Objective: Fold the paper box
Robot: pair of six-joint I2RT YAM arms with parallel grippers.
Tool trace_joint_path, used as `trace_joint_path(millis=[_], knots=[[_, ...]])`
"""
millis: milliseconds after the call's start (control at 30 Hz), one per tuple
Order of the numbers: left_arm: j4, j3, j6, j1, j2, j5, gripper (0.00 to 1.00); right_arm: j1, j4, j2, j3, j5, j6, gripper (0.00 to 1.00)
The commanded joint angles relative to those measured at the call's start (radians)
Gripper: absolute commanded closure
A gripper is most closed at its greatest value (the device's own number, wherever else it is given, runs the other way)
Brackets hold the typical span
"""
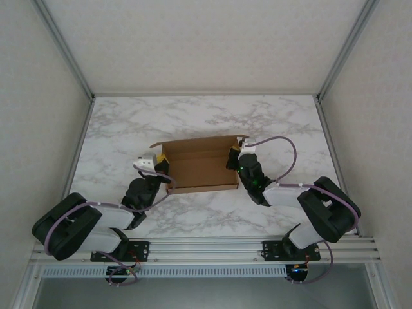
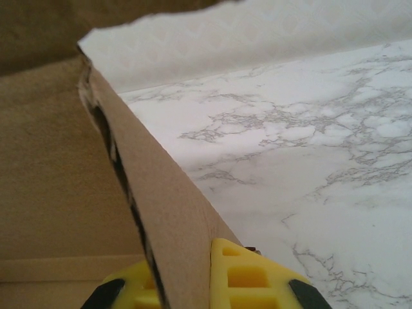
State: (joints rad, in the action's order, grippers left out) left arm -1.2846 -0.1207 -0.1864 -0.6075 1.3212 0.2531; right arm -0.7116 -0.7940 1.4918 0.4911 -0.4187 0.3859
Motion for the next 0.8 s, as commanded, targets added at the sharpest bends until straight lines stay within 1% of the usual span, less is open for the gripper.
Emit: trace_joint_path(millis=[0,367,400,500,767], knots=[[0.027,0.033,0.008,-0.023,-0.01,0.004,0.96,-0.026,0.005,0.03,-0.046,0.052,0.041,1.0],[0.022,0.097,0.0,-0.066,-0.012,0.038,0.97,-0.029,-0.008,0.036,-0.122,0.025,0.09,1.0],[0.019,0.103,-0.002,-0.068,-0.008,0.042,0.97,-0.055,-0.009,0.037,-0.13,0.02,0.094,1.0],[0.029,0.111,0.002,-0.082,-0.005,0.051,0.98,-0.059,-0.024,0.044,-0.152,0.018,0.12,1.0],[0.055,0.156,-0.093,-0.095,-0.024,0.106,0.99,-0.084,-0.016,0.048,-0.165,-0.002,0.158,1.0]])
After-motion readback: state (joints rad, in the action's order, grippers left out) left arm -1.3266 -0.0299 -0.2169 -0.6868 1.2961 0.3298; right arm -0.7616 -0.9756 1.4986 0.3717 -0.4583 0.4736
